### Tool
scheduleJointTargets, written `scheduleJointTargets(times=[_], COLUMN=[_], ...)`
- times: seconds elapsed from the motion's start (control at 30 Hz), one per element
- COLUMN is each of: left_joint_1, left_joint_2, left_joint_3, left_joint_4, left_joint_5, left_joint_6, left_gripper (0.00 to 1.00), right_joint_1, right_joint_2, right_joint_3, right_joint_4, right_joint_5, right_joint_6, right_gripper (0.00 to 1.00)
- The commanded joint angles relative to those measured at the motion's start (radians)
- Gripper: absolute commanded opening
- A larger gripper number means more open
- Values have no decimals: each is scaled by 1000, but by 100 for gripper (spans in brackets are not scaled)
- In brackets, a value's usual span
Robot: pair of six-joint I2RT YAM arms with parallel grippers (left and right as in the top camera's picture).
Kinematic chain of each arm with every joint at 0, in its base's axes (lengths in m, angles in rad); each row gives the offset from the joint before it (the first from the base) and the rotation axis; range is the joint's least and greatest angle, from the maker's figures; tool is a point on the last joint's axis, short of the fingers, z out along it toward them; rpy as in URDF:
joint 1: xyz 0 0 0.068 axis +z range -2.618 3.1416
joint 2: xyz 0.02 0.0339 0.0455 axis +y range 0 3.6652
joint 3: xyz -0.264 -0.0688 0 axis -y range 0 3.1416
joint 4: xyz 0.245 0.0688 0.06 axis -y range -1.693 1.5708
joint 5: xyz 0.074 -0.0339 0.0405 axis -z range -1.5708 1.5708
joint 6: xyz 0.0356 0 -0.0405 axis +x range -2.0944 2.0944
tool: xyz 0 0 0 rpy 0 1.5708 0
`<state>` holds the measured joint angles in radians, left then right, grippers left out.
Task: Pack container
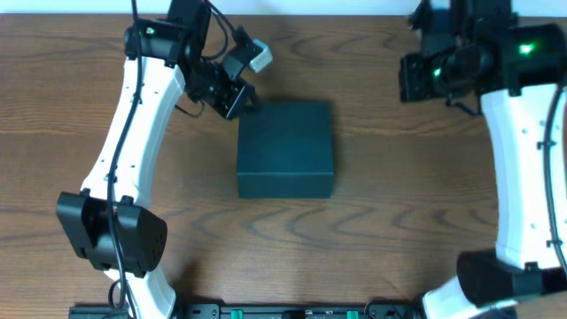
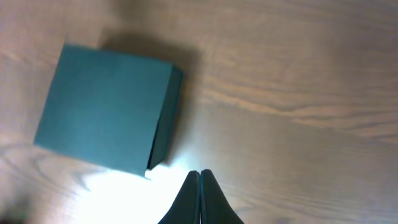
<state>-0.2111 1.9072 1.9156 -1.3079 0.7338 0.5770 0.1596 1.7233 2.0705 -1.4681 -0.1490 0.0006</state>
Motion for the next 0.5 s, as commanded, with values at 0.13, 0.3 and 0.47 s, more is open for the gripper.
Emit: scheduleJointTargets(times=[0.13,0.3,0.47], left_joint_1=[-20,-56,-171], left_joint_2=[2,0,0], left_joint_3=[-150,-208,-265], left_joint_4=[56,93,169], left_joint_5=[69,15,-102], left_joint_6=[43,-8,-69], left_gripper=[6,6,6], right_joint_1=[63,63,70], right_joint_2=[-250,-531,-777], right_joint_3=[-446,-821,-1149], right_joint_4=[153,344,486], right_joint_5=[-16,-69,-189], right_joint_6=[-69,-69,13], right_gripper=[2,2,2])
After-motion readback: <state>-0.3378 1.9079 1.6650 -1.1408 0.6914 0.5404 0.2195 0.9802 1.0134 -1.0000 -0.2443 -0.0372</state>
